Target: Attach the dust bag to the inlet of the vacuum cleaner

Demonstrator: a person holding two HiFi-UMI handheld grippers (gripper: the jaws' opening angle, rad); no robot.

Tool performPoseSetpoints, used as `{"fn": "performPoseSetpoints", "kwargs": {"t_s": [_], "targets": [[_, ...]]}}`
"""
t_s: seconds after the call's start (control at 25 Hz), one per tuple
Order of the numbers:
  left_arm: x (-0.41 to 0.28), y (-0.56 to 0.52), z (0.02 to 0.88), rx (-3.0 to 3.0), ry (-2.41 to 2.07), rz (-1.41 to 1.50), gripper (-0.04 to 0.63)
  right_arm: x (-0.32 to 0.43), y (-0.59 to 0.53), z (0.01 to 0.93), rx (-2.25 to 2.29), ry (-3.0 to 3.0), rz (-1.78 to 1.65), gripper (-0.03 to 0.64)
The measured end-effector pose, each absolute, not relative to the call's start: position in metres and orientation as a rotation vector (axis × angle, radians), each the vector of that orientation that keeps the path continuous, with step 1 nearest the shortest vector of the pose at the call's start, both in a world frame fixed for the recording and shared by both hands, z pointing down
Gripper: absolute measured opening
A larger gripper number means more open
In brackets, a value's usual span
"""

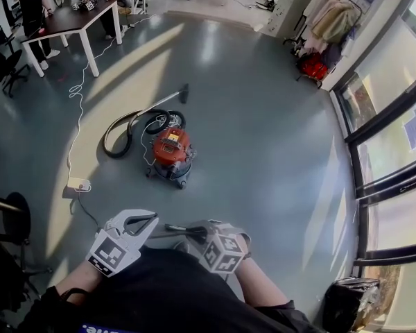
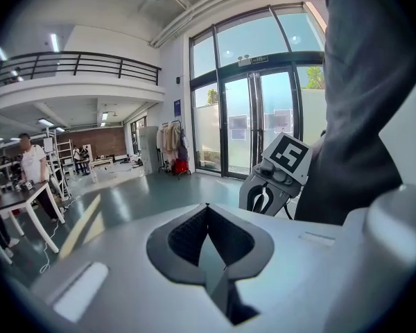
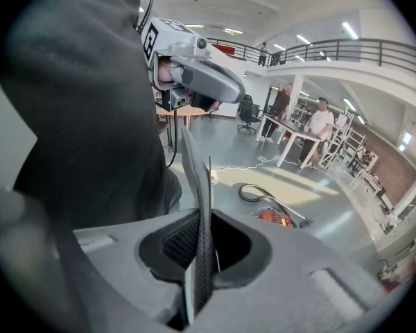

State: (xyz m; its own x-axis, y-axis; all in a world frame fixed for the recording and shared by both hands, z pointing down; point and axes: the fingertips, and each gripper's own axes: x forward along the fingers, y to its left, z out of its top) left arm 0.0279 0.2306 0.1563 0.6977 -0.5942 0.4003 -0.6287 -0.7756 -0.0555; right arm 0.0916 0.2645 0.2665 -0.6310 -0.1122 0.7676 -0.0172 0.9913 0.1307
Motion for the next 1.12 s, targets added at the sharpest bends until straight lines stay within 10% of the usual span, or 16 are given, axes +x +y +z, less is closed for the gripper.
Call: {"fn": "performPoseSetpoints", "kwargs": {"t_s": [1.12], "targets": [[-0.041,0.139,0.171,2.855,-0.788,0.530,0.012,0.026,0.198,0.271,0.234,-2.221,-0.002,0.017]]}}
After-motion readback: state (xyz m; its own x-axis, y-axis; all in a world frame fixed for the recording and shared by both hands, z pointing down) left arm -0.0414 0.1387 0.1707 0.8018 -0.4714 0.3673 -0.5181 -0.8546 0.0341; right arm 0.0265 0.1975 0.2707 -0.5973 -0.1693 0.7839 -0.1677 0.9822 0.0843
